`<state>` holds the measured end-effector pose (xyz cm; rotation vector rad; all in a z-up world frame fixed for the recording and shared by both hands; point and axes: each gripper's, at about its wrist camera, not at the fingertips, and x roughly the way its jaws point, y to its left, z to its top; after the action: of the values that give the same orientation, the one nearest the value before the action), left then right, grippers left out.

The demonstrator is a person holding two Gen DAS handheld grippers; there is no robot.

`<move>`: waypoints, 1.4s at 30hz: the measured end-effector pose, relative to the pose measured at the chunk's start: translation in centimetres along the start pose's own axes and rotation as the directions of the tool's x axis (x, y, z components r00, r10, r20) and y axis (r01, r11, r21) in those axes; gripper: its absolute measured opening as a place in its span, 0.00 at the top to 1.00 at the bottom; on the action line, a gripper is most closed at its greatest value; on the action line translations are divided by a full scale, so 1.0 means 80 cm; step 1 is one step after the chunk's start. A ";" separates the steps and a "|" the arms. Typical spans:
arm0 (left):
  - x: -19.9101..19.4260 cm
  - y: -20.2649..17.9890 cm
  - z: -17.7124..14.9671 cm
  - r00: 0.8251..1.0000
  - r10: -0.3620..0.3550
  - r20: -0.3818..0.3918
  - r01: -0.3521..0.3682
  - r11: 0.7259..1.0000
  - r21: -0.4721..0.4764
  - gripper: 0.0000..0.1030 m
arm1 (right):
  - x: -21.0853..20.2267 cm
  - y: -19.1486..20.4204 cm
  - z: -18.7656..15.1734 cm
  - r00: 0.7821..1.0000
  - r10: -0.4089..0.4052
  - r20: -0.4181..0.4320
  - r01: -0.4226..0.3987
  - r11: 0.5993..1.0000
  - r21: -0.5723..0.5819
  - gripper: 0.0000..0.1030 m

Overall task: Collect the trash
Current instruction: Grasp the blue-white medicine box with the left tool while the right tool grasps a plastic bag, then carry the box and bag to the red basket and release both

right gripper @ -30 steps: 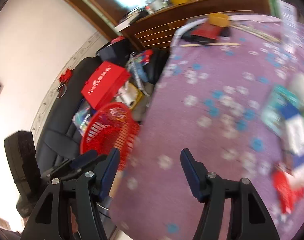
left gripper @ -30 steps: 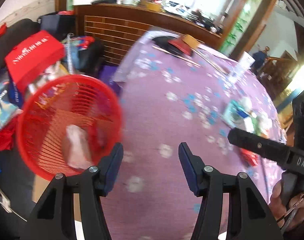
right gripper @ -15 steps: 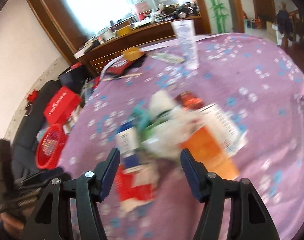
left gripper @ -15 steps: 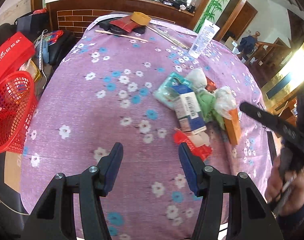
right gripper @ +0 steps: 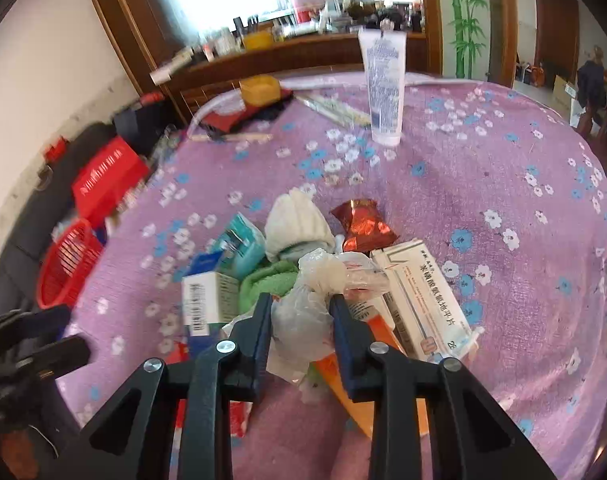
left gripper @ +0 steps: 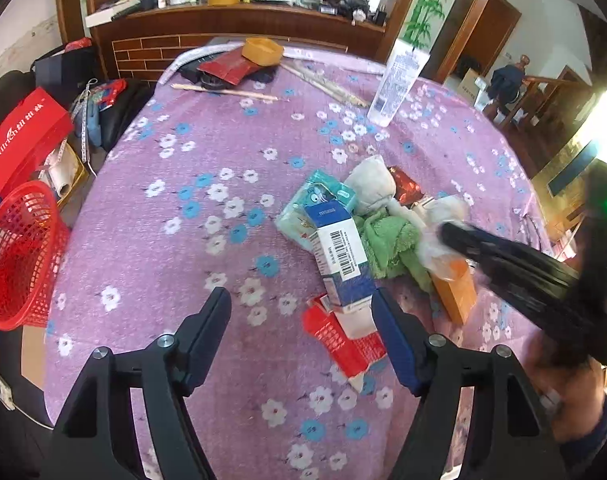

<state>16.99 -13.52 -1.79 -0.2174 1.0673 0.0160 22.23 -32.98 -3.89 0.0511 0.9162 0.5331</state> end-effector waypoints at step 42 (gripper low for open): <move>-0.042 0.083 -0.019 0.995 -0.033 0.096 0.028 0.998 0.051 0.64 | -0.039 0.118 -0.040 0.994 0.098 0.057 -0.098 0.995 0.004 0.70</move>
<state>13.21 -6.98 -0.70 -0.1864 0.9667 -0.0269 14.34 -26.81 -1.07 0.1177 0.8630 0.6166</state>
